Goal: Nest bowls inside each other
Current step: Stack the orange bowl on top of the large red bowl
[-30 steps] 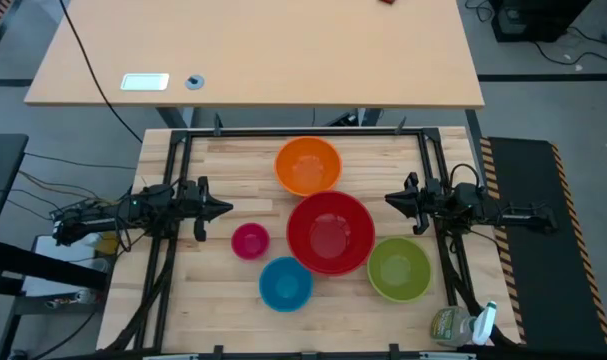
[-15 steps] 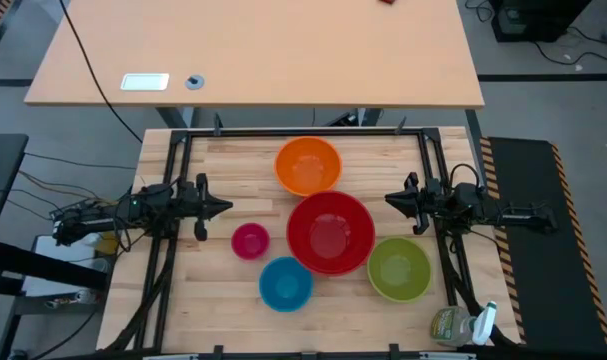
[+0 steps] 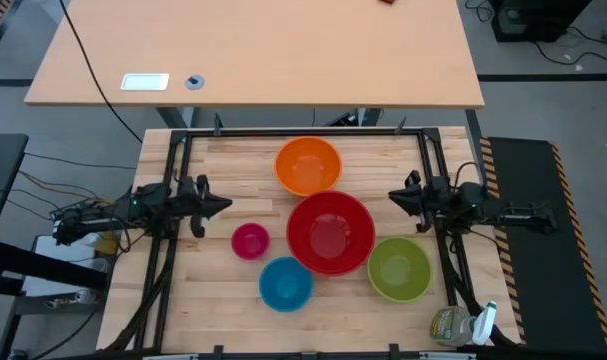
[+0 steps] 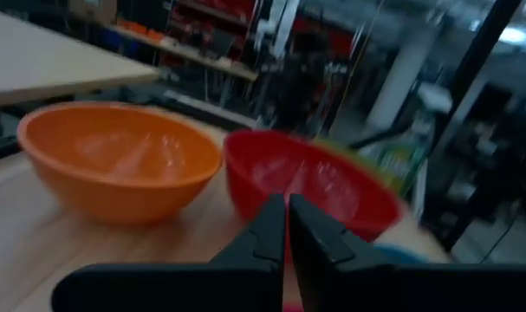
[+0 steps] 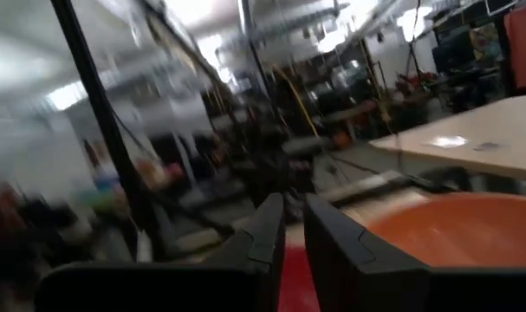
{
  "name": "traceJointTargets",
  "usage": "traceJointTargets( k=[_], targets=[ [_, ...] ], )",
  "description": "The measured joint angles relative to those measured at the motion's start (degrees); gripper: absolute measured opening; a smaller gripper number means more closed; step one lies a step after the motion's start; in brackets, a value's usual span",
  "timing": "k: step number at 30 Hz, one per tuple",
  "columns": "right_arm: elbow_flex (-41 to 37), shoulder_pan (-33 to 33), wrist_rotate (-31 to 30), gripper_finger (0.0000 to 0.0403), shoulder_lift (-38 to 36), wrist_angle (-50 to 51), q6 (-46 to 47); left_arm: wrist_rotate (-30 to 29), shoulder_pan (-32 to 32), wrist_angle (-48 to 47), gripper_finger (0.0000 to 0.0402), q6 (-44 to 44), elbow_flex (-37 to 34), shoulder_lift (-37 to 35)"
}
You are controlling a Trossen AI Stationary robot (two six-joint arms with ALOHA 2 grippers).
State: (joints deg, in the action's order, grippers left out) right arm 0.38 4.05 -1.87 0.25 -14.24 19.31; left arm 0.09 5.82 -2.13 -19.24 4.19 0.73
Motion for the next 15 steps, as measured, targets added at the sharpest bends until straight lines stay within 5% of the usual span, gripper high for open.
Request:
traceJointTargets(
  k=[5,15],
  targets=[
    [0.0,0.0,0.0,0.0056,0.0,-9.8,11.6,0.0,0.0,5.0,0.0023,-9.9,0.0,0.0],
    [0.9,1.8,-6.8,0.0054,1.5,-13.3,8.0,-1.0,0.0,8.0,0.0023,-11.4,0.0,0.0]
  ],
)
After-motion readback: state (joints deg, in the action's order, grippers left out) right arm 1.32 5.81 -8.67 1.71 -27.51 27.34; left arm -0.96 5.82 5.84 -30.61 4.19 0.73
